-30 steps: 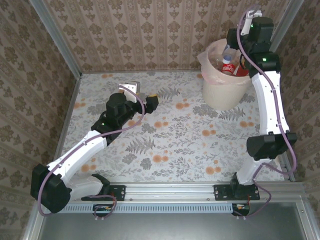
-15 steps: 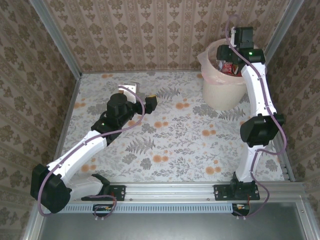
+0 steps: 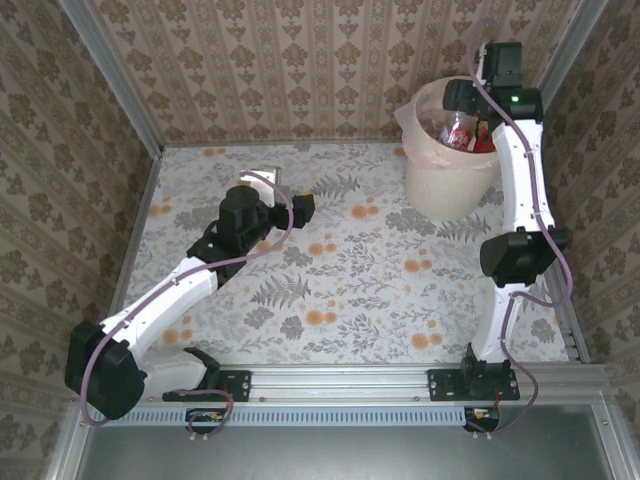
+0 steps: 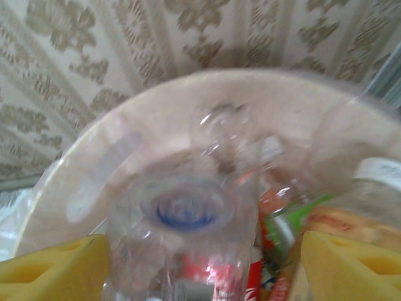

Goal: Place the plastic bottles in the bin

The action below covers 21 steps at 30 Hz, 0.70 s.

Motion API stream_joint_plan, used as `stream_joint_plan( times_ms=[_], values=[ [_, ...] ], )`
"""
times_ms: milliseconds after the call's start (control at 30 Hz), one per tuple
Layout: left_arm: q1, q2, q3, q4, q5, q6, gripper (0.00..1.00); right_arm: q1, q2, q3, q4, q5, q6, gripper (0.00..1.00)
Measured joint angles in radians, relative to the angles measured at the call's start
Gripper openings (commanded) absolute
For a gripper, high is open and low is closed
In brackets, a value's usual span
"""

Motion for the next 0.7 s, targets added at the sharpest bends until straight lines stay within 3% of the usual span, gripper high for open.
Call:
stream_joint_plan(
  times_ms=[233, 333, 500, 633, 700],
  values=[
    [0.0, 0.018, 0.0, -0.003, 0.0, -0.001, 1.0, -0.051, 0.0, 0.011, -0.047, -0.044, 0.011, 0.5],
    [0.0, 0.026, 0.0, -0.003, 0.0, -0.001, 1.0, -0.049, 0.001, 0.001, -0.037, -0.091, 0.014, 0.45],
    [0.0, 0.043, 0.0, -0.005, 0.0, -0.001, 1.0, -0.04, 0.045, 0.009, 0.003, -0.176, 0.016, 0.47],
    [0.001, 0.049, 0.002, -0.007, -0.001, -0.001, 1.0, -0.014, 0.135, 0.093, 0.015, -0.208, 0.021, 0.61],
    [0.002, 0.051, 0.003, -0.008, -0.002, -0.002, 1.0, -0.002, 0.169, 0.13, 0.019, -0.207, 0.023, 0.63]
  ],
)
